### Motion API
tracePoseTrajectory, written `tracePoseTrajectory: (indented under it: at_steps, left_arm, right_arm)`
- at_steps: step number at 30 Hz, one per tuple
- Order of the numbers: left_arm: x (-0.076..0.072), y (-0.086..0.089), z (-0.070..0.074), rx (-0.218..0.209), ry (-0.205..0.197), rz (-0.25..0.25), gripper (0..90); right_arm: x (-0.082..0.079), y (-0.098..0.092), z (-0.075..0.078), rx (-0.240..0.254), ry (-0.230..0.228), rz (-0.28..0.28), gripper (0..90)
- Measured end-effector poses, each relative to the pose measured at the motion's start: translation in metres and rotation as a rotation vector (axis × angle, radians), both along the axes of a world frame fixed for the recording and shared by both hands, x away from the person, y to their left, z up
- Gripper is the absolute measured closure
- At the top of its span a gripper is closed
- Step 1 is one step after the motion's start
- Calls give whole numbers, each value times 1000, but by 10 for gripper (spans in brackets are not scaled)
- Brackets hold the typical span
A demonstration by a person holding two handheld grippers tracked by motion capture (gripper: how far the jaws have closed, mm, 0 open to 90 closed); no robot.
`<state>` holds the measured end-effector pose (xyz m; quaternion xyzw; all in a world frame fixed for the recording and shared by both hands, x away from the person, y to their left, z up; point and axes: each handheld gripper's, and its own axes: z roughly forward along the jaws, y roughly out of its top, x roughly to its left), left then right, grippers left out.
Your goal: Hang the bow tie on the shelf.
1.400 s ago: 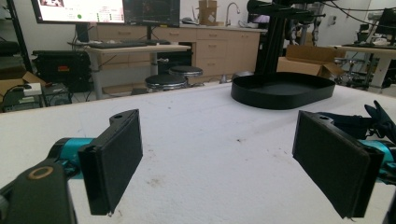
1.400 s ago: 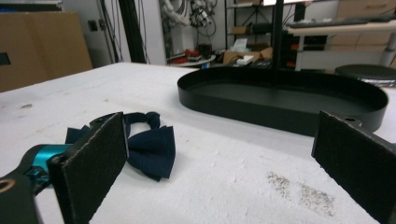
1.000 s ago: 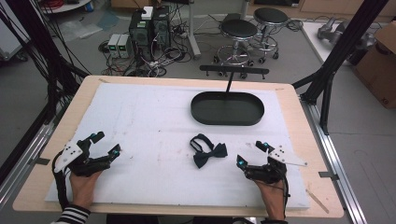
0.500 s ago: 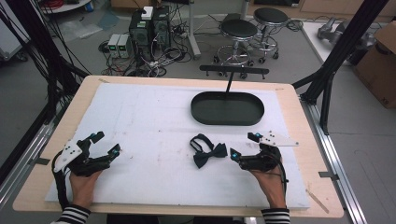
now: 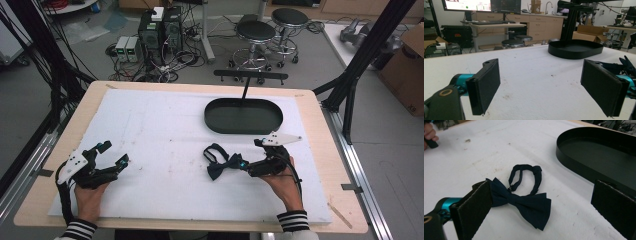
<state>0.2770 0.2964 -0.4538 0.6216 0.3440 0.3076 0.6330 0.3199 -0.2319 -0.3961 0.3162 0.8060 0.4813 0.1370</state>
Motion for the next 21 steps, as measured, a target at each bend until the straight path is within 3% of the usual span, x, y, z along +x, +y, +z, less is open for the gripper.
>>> tracePoseTrajectory:
  at_steps: [5,10,15,16,21]
  left_arm:
    - [0,0,0,2,1,0,164]
    - [0,0,0,2,1,1,164]
    - [0,0,0,1,2,3,164]
    - [0,0,0,1,2,3,164]
    - [0,0,0,1,3,4,164]
  right_arm:
    - [7,8,4,-41,-14,27,27]
    - [16,18,3,-68,1,41,26]
    - [21,23,-3,-119,30,102,27]
    - [22,25,-5,-136,56,108,27]
    - [27,30,-12,-168,96,107,28]
